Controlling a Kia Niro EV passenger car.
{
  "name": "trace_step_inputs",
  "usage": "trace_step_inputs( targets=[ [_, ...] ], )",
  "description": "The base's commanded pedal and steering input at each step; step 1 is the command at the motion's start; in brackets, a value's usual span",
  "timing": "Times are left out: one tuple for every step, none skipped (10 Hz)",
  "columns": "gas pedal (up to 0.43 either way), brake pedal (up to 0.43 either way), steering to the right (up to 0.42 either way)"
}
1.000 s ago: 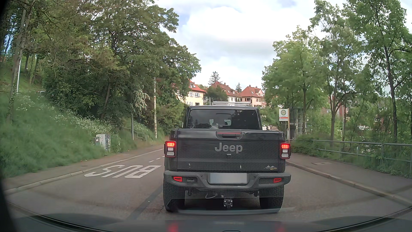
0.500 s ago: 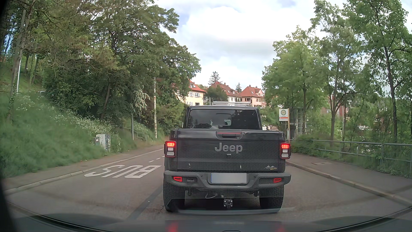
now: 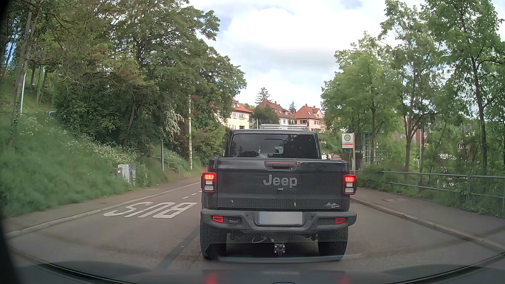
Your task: Follow the waypoints while adhering to traffic rules and regulations
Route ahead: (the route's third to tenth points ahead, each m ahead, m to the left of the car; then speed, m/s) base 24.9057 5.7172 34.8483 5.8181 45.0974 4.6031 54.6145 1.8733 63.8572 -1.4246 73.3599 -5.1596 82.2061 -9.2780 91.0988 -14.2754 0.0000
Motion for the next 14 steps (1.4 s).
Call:
trace_step_inputs(
  targets=[
    [0.0,0.0,0.0],
    [0.0,0.0,0.0],
    [0.0,0.0,0.001],
    [0.0,0.0,0.001],
    [0.0,0.0,0.0],
    [0.0,0.0,0.001],
    [0.0,0.0,0.001],
    [0.0,0.0,0.0],
    [0.0,0.0,0.0],
    [0.0,0.0,0.0],
    [0.0,0.0,0.0],
    [0.0,0.0,0.001],
    [0.0,0.0,0.001],
    [0.0,0.0,0.001]
  ],
)
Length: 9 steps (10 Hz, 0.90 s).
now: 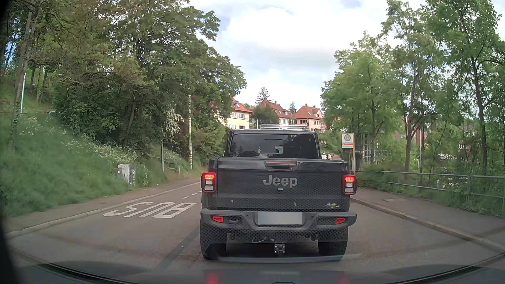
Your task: Follow the waypoints while adhering to traffic rules and regulations
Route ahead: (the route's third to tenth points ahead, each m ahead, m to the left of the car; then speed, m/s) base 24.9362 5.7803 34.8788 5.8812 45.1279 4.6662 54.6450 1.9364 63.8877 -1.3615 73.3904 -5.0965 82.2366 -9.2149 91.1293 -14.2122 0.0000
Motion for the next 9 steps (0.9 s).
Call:
trace_step_inputs(
  targets=[
    [0.0,0.0,0.0],
    [0.0,0.0,0.0],
    [0.0,0.0,0.001],
    [0.0,0.0,0.0],
    [0.0,0.0,0.0],
    [0.0,0.0,0.001],
    [0.0,0.0,0.001],
    [0.0,0.0,0.0],
    [0.0,0.0,0.0]
  ],
)
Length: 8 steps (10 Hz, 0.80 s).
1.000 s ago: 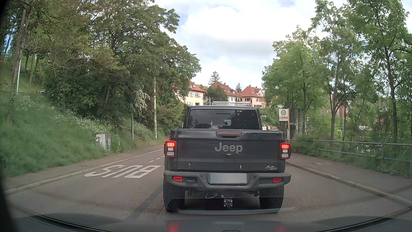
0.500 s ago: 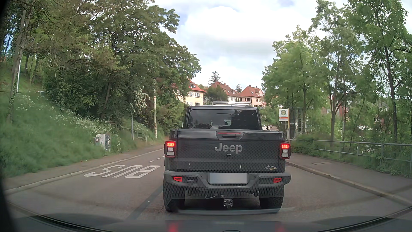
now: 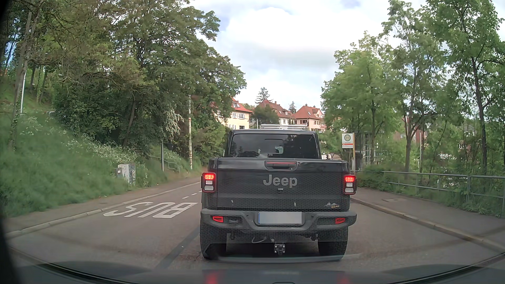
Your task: Follow the waypoints while adhering to traffic rules and regulations
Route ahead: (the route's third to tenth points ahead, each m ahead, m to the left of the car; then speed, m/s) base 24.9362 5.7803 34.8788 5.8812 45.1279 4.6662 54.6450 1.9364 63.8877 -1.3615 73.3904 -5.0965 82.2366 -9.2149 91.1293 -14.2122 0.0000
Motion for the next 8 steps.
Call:
trace_step_inputs(
  targets=[
    [0.0,0.0,0.0],
    [0.0,0.0,0.0],
    [0.0,0.0,0.0],
    [0.0,0.0,0.0],
    [0.0,0.0,0.001],
    [0.0,0.0,0.001],
    [0.0,0.0,0.0],
    [0.0,0.0,0.001]
  ],
)
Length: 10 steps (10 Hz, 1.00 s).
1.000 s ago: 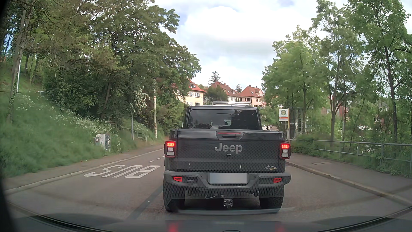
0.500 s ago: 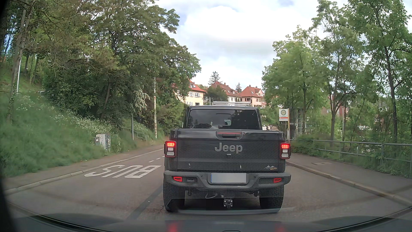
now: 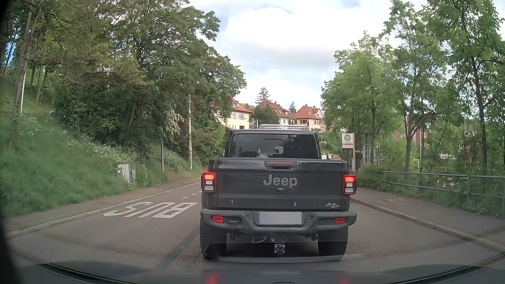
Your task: Follow the waypoints while adhering to traffic rules and regulations
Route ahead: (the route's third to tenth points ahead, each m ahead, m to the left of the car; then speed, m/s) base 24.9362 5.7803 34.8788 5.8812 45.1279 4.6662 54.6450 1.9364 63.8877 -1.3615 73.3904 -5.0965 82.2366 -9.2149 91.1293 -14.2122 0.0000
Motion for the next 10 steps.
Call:
trace_step_inputs(
  targets=[
    [0.0,0.0,0.001],
    [0.0,0.0,0.001],
    [0.0,0.0,0.001],
    [0.0,0.0,0.001],
    [0.0,0.0,0.0],
    [0.0,0.0,0.001],
    [0.0,0.0,0.0],
    [0.0,0.0,0.001],
    [0.0,0.0,0.001],
    [0.0,0.0,0.001]
  ],
)
